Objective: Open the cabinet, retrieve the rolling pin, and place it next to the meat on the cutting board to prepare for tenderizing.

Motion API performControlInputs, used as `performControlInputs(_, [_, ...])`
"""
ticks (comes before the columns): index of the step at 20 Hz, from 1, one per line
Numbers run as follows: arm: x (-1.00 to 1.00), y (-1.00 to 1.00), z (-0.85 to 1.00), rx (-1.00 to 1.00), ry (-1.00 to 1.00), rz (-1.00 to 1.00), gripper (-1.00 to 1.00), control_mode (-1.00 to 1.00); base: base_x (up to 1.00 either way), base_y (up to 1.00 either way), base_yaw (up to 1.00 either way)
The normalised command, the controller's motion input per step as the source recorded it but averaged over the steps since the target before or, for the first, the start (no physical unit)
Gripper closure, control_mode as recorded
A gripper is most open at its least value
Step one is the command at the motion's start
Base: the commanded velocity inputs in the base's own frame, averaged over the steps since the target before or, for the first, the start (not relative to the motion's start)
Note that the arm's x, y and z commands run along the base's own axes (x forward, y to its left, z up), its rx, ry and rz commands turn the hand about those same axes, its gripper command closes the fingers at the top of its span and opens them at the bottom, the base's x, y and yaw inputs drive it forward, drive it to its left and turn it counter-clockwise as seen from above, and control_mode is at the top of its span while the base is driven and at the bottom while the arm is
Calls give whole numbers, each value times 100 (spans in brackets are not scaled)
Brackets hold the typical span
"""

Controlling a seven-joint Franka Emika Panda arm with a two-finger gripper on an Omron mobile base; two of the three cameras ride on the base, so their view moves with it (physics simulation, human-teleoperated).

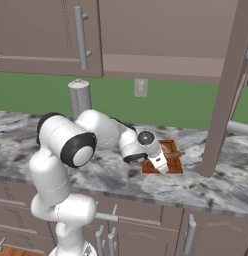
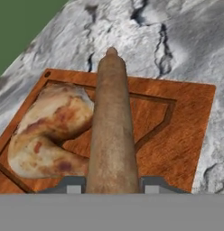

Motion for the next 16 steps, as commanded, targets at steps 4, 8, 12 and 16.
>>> performControlInputs(4, [1, -3, 1, 1, 0, 0, -100, -100, 0, 0, 0])
performControlInputs(8, [0, 0, 11, 0, 0, 0, -100, -100, 0, 0, 0])
performControlInputs(12, [0, 0, 35, 0, 0, 0, -100, -100, 0, 0, 0])
performControlInputs(16, [-3, 0, 50, 0, 0, 0, -100, -100, 0, 0, 0])
